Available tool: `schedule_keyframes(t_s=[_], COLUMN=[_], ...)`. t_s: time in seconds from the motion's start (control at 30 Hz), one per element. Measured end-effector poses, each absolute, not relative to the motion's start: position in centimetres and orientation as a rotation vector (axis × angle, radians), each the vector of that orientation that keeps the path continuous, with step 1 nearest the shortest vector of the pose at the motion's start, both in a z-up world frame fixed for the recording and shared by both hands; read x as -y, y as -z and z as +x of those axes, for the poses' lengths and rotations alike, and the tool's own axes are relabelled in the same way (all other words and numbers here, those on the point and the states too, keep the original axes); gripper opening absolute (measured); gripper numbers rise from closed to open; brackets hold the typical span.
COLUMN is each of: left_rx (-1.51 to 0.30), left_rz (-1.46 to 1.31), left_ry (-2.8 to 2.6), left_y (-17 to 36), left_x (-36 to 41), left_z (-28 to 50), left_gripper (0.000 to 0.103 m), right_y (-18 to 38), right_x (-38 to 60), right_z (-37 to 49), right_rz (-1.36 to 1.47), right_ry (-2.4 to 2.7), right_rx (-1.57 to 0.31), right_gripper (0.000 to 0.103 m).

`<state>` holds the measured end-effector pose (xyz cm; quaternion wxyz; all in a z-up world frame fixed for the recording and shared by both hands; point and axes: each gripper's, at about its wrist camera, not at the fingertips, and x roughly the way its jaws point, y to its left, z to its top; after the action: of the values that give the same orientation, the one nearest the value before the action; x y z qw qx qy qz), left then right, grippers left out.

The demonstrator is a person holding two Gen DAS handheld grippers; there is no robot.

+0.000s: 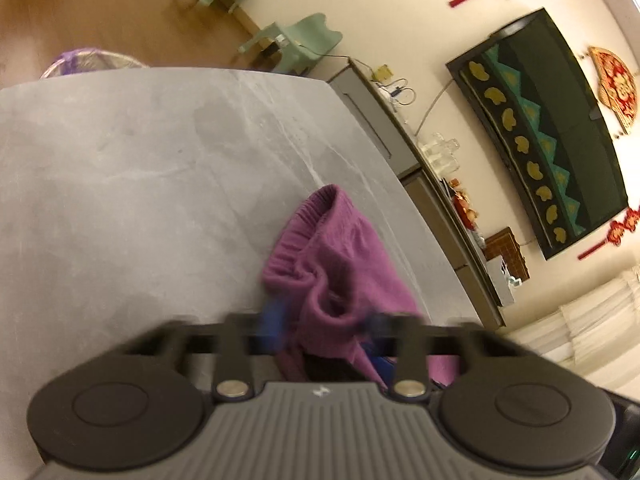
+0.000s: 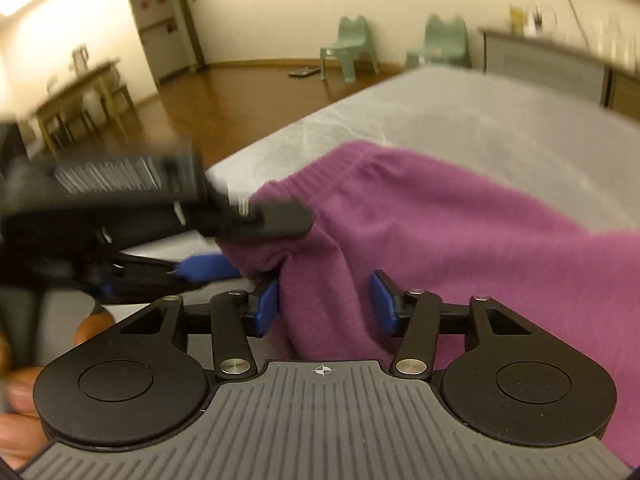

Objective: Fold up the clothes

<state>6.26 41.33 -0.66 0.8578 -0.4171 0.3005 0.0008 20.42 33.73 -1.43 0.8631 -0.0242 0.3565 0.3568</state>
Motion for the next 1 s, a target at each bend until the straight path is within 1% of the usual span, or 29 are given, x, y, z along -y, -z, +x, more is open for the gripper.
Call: schedule_keyframes(t_s=[0.1,0.17,0.2,0.27,0.33,0.4,0.43,0.5,0.53,0.57,0.63,0.67,0.7,0.73,0.77,0.8,0.9,0.93,1.0], left_rx=[-0.620,-0.610,-0.594,-0.556,-0.514,-0.483,-0.468,-0.437,-0.428,-0.425,-0.426,-0.428,-0.432,-0.434,-0.434,-0.437,-0.451,-0.456,-0.468], left_rz=[-0.862,-0.857,-0.849,-0.815,-0.744,-0.632,-0.572,-0.433,-0.365,-0.306,-0.186,-0.127,-0.068,-0.009,0.049,0.090,0.159,0.182,0.191], left_ry=[-0.018,-0.028,-0.027,-0.021,-0.011,0.004,0.011,0.031,0.051,0.073,0.126,0.154,0.182,0.208,0.232,0.250,0.285,0.296,0.306], left_y=[0.6,0.5,0.1,-0.9,-2.2,-3.2,-3.8,-4.7,-4.9,-5.0,-4.8,-4.6,-4.4,-4.2,-3.9,-3.6,-2.8,-2.6,-2.4], left_x=[-41.3,-41.3,-41.0,-40.2,-38.9,-36.9,-35.8,-32.9,-31.2,-29.6,-26.1,-24.3,-22.5,-20.9,-19.5,-18.4,-16.5,-15.9,-15.4], left_z=[6.1,5.9,5.7,5.4,5.1,4.7,4.6,4.1,4.0,3.9,3.8,3.7,3.5,3.4,3.1,3.0,2.5,2.3,2.2], left_gripper=[0.018,0.017,0.017,0.017,0.017,0.017,0.017,0.016,0.016,0.016,0.016,0.016,0.016,0.016,0.016,0.016,0.017,0.017,0.018], right_y=[0.0,-1.0,-1.2,-0.7,0.3,1.4,1.0,-0.1,-0.6,-1.3,-2.6,-3.3,-4.2,-5.0,-5.6,-6.0,-5.4,-4.9,-3.7], right_x=[-31.4,-29.7,-29.2,-29.3,-29.9,-30.7,-30.2,-27.3,-25.5,-23.6,-20.1,-18.8,-17.9,-17.7,-18.2,-18.8,-21.5,-22.3,-23.2], right_z=[19.5,19.2,19.6,21.1,22.6,23.2,23.8,25.7,26.3,26.6,26.7,26.4,26.0,25.5,25.4,25.2,24.6,24.4,24.1], right_rz=[0.011,0.045,0.054,-0.018,-0.134,-0.241,-0.193,0.038,0.151,0.245,0.390,0.432,0.454,0.432,0.391,0.338,0.116,0.046,-0.055], right_ry=[-0.741,-0.707,-0.681,-0.612,-0.555,-0.587,-0.599,-0.608,-0.598,-0.574,-0.562,-0.583,-0.611,-0.654,-0.701,-0.741,-0.774,-0.754,-0.691], right_rx=[-0.723,-0.684,-0.679,-0.728,-0.786,-0.789,-0.827,-0.907,-0.917,-0.896,-0.850,-0.826,-0.805,-0.798,-0.801,-0.814,-0.893,-0.910,-0.914], right_gripper=[0.057,0.053,0.053,0.044,0.043,0.045,0.045,0.045,0.049,0.057,0.065,0.074,0.080,0.091,0.097,0.098,0.098,0.097,0.074])
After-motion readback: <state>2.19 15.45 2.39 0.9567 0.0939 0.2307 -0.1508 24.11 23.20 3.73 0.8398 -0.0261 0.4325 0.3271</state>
